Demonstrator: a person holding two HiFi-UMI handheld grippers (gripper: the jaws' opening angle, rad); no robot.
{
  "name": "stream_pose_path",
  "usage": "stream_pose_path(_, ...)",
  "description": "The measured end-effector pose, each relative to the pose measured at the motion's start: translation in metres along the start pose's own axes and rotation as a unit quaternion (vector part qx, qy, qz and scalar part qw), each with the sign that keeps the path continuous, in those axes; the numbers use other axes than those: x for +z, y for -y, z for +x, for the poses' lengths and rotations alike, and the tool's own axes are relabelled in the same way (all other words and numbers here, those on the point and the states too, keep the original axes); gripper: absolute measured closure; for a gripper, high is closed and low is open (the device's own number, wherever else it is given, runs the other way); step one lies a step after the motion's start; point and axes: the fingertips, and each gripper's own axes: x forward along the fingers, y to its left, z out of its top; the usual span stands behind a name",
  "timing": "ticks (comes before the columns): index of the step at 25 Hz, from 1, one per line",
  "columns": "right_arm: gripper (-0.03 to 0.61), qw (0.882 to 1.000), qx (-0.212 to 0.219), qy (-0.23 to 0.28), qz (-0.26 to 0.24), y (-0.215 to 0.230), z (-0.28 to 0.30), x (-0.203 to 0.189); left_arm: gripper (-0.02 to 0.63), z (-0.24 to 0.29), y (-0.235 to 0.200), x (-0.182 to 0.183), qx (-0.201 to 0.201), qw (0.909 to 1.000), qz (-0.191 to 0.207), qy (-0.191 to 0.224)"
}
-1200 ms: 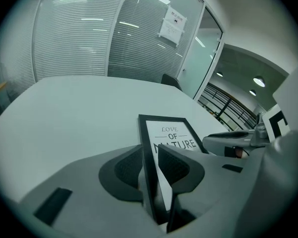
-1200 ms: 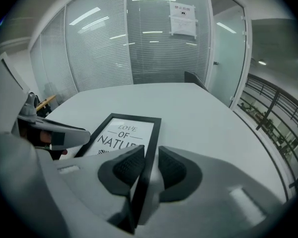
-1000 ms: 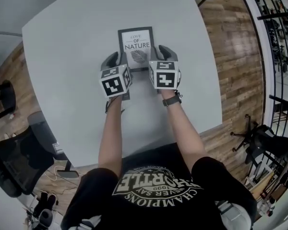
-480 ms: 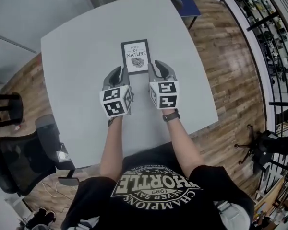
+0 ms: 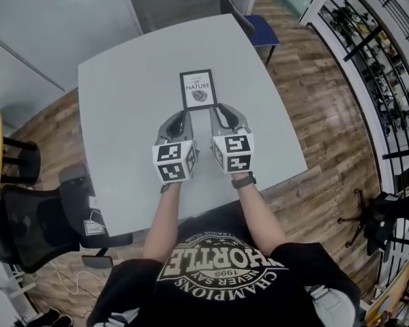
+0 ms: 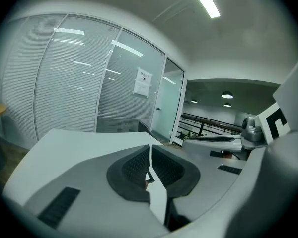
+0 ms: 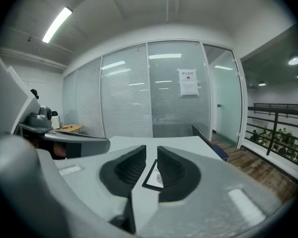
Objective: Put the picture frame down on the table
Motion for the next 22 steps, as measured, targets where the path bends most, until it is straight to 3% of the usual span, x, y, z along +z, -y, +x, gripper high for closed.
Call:
stream_pose_path(10,0.578,0.998,-0.001,0.055,-0.033,-0.041,-0.072,0.016,0.607,-0.07,0.025,0.005,-0.006,0.9984,0.022,0.053)
stream_pose_path(22,0.58,0.993,-0.007,0.113,-0.046,-0.052,-0.109,0.026,0.609,-0.108,0.031,0.023,0.007,0.9916,0.059,0.114)
